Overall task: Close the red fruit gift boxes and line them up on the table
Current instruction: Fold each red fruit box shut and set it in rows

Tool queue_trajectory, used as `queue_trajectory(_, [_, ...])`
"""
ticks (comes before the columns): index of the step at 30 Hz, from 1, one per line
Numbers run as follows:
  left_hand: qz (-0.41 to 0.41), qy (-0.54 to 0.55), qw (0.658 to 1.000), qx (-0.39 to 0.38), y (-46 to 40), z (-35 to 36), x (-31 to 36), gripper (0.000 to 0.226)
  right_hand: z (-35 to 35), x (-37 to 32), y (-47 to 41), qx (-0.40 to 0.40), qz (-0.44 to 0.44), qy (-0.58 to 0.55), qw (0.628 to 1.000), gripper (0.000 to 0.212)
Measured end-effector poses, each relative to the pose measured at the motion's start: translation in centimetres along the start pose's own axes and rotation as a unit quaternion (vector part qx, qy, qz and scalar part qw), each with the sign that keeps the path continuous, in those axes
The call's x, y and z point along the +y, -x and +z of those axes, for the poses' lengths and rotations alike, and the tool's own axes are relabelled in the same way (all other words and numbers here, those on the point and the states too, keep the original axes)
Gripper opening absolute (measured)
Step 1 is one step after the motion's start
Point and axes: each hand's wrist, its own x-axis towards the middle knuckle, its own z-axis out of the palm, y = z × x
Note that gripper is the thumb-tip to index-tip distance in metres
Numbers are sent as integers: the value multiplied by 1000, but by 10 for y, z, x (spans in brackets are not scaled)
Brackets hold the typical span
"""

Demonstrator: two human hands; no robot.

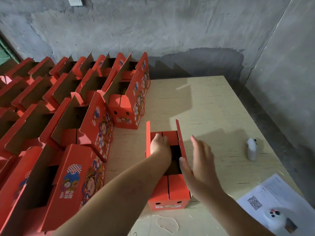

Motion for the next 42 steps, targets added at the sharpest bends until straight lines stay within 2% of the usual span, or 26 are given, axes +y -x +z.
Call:
queue_trajectory(2, [-5,19,998,62,5,-1,-14,40,29,14,-4,-142,87,-6,986,75])
queue_trajectory(4, [-19,141,973,184,11,7,-33,29,52,20,-2,-169,76,-24,982,76])
queue_trajectory(5, [-29,249,931,265,14,17,-40,29,60,22,-2,-150,65,-33,986,77])
queue_trajectory(7, [-80,472,785,394,27,40,-46,36,69,23,-5,-126,70,-24,989,80])
queue_trajectory(8, [-118,563,712,403,35,51,-43,41,73,23,-4,-129,63,8,990,81])
queue_trajectory(10, [-163,725,588,319,45,69,-27,49,84,22,1,-146,41,86,985,81])
queue_trajectory(11, [-149,787,537,264,47,73,-16,51,88,22,3,-158,43,106,981,79])
queue_trajectory(12, [-131,820,507,233,48,76,-8,52,90,21,4,-172,52,116,977,77])
queue_trajectory(13, [-123,825,504,223,48,77,-2,54,91,22,3,-183,56,121,974,76])
queue_trajectory(15, [-128,816,519,219,43,77,0,56,90,23,0,-191,49,139,970,75])
queue_trajectory(19, [-135,805,545,191,35,70,5,58,85,26,0,-165,84,116,976,84])
queue_trajectory(21, [-143,785,576,177,32,63,11,63,84,26,-2,-175,118,102,972,81])
queue_trajectory(23, [-152,754,622,146,27,58,14,68,83,27,-3,-174,110,45,978,76])
queue_trajectory(24, [-156,745,634,134,25,56,14,67,83,28,-2,-163,98,7,982,75])
queue_trajectory(30, [-168,733,647,125,18,58,13,69,74,29,1,-105,122,-150,975,77])
queue_trajectory(35, [-196,695,679,134,17,53,24,61,72,20,3,-103,98,-120,983,74])
queue_trajectory(39, [-222,633,732,120,14,47,30,54,72,14,3,-80,85,-122,986,73])
queue_trajectory(42, [-234,609,748,119,12,44,30,59,70,20,3,-86,85,-128,984,74])
